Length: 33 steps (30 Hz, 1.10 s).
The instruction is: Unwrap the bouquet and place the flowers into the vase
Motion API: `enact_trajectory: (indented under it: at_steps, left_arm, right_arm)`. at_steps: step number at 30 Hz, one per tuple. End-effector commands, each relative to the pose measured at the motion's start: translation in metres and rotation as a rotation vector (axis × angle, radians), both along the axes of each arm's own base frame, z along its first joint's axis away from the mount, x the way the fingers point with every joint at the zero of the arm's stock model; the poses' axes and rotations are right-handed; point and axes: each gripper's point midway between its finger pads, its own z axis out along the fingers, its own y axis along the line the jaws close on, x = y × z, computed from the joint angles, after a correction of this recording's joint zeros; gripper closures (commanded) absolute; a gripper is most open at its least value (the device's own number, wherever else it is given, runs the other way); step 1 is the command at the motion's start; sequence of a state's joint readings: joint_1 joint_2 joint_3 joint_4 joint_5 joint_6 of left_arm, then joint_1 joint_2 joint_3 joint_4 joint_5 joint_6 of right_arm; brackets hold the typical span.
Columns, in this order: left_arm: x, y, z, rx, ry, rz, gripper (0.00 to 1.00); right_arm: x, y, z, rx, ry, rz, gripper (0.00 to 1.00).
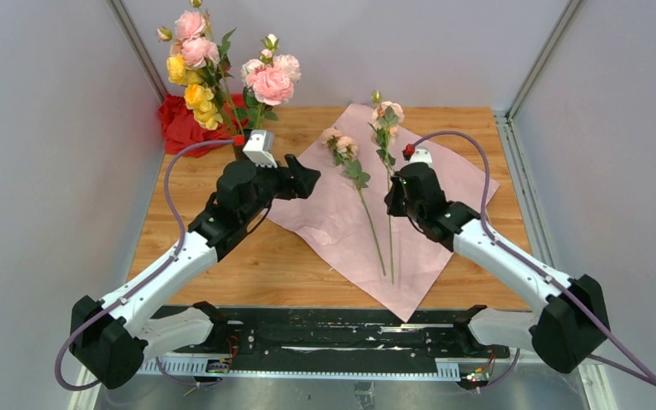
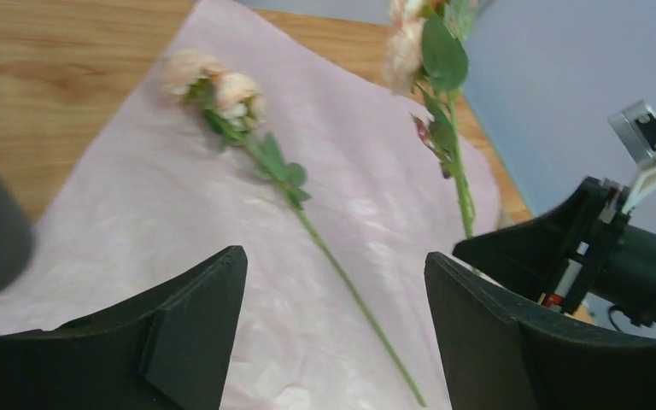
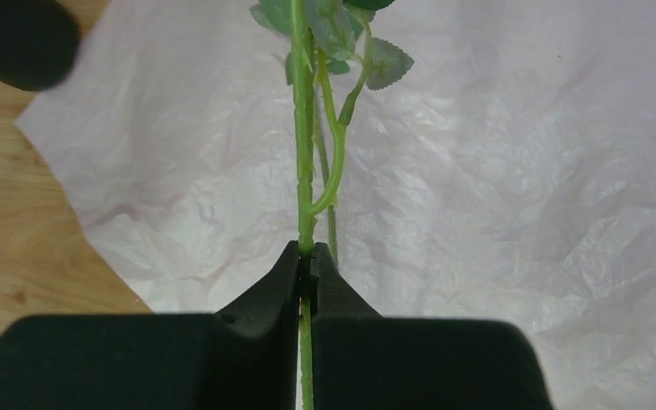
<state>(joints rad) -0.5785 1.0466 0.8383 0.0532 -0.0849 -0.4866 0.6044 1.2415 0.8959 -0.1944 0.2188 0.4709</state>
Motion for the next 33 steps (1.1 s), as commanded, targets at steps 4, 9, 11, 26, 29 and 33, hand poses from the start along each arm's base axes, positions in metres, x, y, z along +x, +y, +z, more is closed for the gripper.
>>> enact_trajectory:
  at_steps: [4, 9, 11, 26, 29, 33]
  left_arm:
    - [-0.026, -0.069, 0.039, -0.187, -0.022, -0.372, 0.19]
    - [-0.043, -0.101, 0.042, -0.174, -0.027, -0.542, 0.18]
    - [-0.051, -0.110, 0.044, -0.173, -0.032, -0.592, 0.17]
    - [-0.043, -0.117, 0.026, -0.158, 0.008, -0.560, 0.21]
    - [-0.038, -0.115, 0.023, -0.154, 0.007, -0.528, 0.28]
    - [-0.035, -0.115, 0.021, -0.159, 0.015, -0.515, 0.54]
  right_arm:
    - [-0.031, 0.019, 0.043, 0.038, -0.085, 0.154, 1.00]
    - [-0.045, 0.038, 0.071, 0.061, -0.130, 0.229, 1.00]
    - [-0.049, 0.044, 0.077, 0.062, -0.141, 0.248, 1.00]
    - [-0.085, 0.086, 0.108, 0.112, -0.198, 0.390, 1.00]
    - [-0.089, 0.090, 0.108, 0.108, -0.199, 0.400, 1.00]
    - [-0.091, 0.093, 0.109, 0.108, -0.202, 0.407, 1.00]
